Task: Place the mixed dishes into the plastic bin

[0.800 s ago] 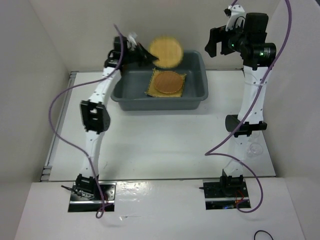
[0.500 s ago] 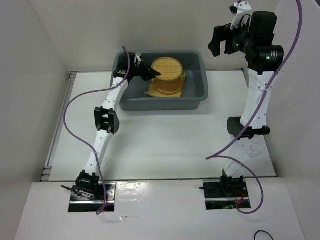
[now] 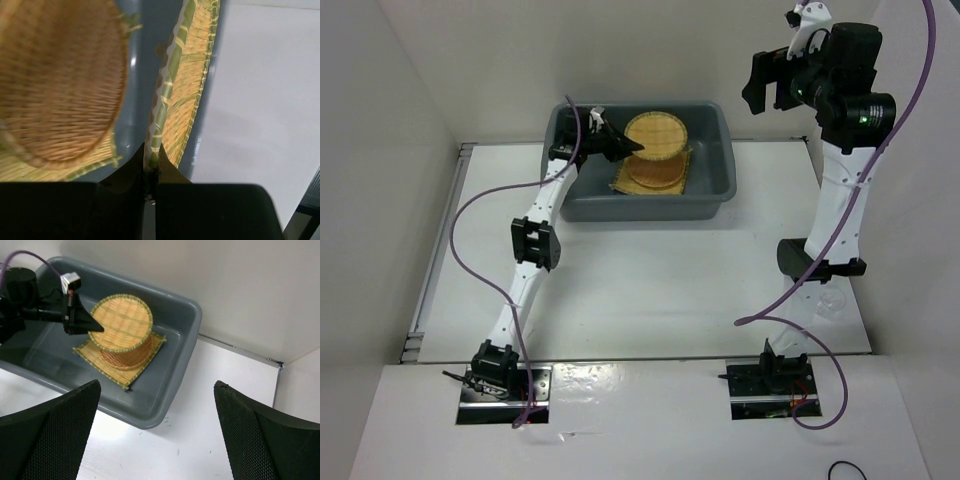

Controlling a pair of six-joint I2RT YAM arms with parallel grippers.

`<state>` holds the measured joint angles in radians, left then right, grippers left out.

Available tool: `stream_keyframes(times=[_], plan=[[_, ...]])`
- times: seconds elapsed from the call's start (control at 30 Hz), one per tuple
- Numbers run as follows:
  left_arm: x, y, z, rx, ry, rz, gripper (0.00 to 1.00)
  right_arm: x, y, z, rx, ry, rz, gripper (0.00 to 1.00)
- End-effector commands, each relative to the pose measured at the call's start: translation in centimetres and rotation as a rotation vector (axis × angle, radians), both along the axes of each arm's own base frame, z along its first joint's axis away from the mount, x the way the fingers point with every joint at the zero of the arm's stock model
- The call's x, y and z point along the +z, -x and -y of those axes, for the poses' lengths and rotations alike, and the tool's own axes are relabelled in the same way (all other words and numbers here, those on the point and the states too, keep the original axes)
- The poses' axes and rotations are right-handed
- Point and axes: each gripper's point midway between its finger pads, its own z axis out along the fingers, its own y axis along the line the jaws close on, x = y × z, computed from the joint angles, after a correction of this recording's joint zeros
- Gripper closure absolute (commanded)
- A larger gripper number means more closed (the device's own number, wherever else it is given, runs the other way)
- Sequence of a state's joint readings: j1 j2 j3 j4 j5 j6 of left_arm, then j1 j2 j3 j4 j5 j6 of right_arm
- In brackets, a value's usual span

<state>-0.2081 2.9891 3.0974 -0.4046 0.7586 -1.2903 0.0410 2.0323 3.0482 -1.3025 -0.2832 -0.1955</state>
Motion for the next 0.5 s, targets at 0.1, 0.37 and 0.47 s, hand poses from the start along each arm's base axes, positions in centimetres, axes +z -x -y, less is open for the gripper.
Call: stream_keyframes(times=[0.1,0.37,0.47], plan=[[-2.1,1.1,1.1,-0.057,0.001,-0.027,1.0,0.9,0.7,0.7,-0.03,0.012,0.022,0.02],[-3.8,1.3,1.1,-0.062,-0.017,-0.06,0.88,0.7,0.8,0.9,-0.039,0.015,0.013,0.02],[-5.3,1.3,1.0,-0.065,-0.028,-0.084,0.78,0.7,0.8,0.9,-0.039,0.015,0.013,0.02]])
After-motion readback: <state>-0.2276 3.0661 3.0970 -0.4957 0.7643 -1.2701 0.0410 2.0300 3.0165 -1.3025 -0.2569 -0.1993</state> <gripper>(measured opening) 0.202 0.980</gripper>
